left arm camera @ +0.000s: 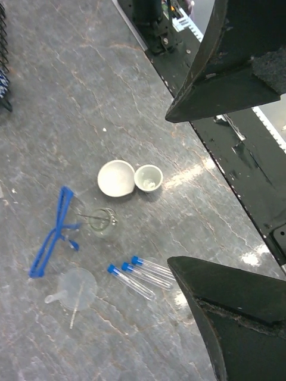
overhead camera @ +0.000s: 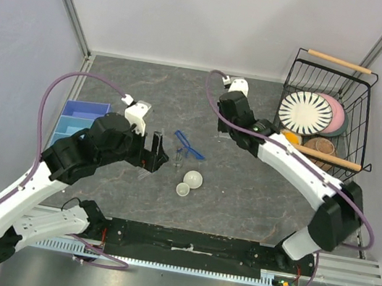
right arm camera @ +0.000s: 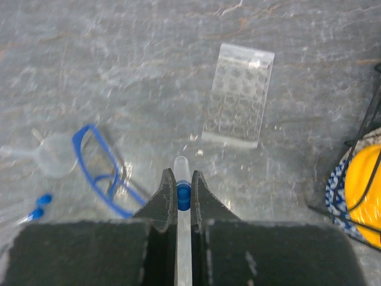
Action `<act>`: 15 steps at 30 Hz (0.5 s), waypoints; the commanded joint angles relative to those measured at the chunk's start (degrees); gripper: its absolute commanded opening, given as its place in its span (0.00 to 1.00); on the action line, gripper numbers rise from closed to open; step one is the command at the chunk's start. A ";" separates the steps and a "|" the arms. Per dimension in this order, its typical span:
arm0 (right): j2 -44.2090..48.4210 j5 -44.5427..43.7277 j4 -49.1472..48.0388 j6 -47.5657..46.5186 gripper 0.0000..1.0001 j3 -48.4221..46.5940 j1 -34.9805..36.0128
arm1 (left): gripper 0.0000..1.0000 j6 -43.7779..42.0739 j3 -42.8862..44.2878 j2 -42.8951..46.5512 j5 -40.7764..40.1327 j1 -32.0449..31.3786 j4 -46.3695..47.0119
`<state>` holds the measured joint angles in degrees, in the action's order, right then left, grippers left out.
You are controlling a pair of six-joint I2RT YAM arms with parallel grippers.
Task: Organize the chemistry lab equipment
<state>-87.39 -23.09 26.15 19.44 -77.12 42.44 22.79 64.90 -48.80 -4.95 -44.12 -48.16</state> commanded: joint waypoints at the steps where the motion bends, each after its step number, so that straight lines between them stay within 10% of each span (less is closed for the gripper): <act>1: -6.80 -7.22 -11.09 -2.03 0.00 -6.37 -2.18 | 1.00 0.16 -4.60 4.05 -1.38 0.00 4.21; 15: -29.57 -10.57 -17.80 -1.69 0.00 -20.26 -8.86 | 1.00 -0.72 -12.61 5.73 3.01 0.17 12.48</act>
<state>-113.75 -31.18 11.25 16.53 -93.51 35.22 22.74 52.99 -41.82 -4.62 -44.12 -40.18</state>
